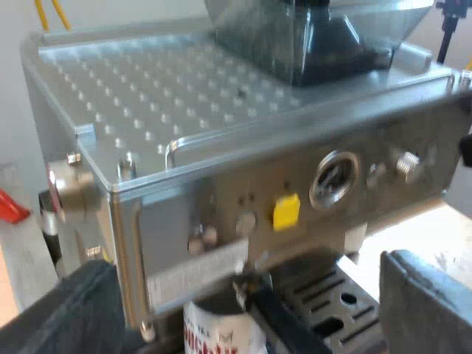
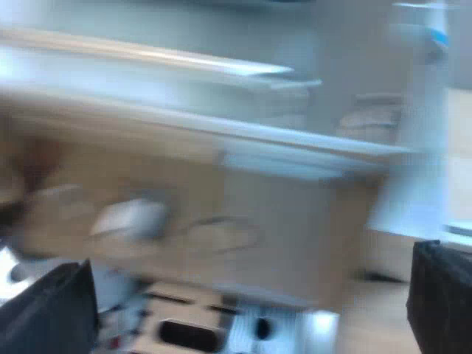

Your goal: Place mug into machine

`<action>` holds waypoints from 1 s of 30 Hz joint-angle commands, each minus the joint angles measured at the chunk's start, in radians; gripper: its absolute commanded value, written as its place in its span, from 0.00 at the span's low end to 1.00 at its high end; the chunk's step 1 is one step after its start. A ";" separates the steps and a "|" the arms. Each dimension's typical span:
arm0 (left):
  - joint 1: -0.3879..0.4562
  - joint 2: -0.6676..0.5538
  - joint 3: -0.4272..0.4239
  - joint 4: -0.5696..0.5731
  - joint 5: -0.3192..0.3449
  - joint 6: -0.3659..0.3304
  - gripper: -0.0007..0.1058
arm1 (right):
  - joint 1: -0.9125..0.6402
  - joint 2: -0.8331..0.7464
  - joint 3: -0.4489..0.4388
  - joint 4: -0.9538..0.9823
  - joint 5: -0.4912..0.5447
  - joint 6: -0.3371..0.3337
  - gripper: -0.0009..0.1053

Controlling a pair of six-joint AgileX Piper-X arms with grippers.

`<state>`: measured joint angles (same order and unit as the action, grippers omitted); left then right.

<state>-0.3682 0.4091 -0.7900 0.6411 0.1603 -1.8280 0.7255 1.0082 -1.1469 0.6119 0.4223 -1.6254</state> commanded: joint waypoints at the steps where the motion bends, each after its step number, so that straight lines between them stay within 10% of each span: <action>1: 0.039 0.041 -0.038 -0.019 -0.030 -0.012 0.69 | -0.162 -0.056 -0.008 0.040 -0.084 -0.035 0.82; 14: 0.401 0.078 -0.080 -0.011 0.130 0.003 0.69 | -0.672 -0.164 -0.005 0.130 -0.373 -0.156 0.82; 19: 0.415 0.037 -0.080 0.064 0.128 0.025 0.69 | -0.755 -0.303 0.077 0.167 -0.403 -0.204 0.82; 30: 0.368 -0.182 -0.075 0.279 -0.117 0.083 0.69 | -0.749 -0.676 0.247 0.262 -0.405 -0.221 0.82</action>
<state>0.0031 0.2384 -0.8632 0.9075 0.0699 -1.7438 -0.0212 0.3359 -0.8989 0.8684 0.0199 -1.8330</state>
